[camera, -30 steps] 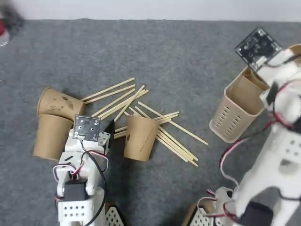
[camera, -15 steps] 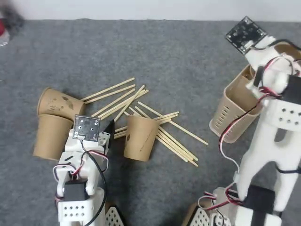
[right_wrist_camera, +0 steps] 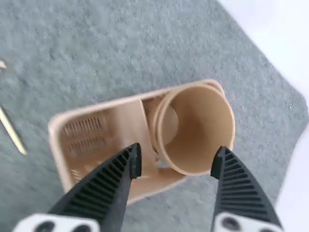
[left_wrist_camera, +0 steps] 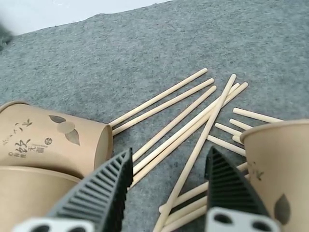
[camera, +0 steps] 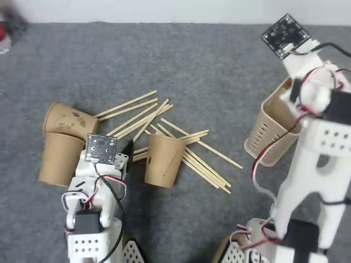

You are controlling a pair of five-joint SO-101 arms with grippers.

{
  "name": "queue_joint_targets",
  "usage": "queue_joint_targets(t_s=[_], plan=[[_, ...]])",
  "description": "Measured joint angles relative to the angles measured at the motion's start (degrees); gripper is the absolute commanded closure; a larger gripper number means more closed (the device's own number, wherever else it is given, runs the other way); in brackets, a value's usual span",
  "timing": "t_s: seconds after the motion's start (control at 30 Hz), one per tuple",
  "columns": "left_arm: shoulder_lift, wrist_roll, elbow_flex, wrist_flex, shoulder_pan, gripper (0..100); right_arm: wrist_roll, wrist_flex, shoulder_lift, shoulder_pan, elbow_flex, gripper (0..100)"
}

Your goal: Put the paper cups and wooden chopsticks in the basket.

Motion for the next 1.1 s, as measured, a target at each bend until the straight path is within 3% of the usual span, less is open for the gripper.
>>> queue_joint_targets(t_s=[0.23, 0.37, 0.53, 0.73, 1.1], plan=[[0.00, 0.00, 0.00, 0.00, 0.00, 76, -6.77, 6.33, -1.32, -26.29, 5.63, 76.4], [0.00, 0.00, 0.00, 0.00, -0.09, 76, -7.82, 4.92, 5.36, -36.22, 11.60, 76.4], [0.00, 0.00, 0.00, -0.18, -1.05, 76, -8.00, 2.11, 15.82, -42.20, 11.60, 76.4], [0.00, 3.43, 0.00, -2.29, -10.37, 76, -8.00, 1.67, 23.12, -46.24, 8.97, 76.4], [0.00, 4.04, 0.00, -2.37, -10.81, 76, -7.30, 1.14, 36.31, -46.95, -0.44, 76.4]])
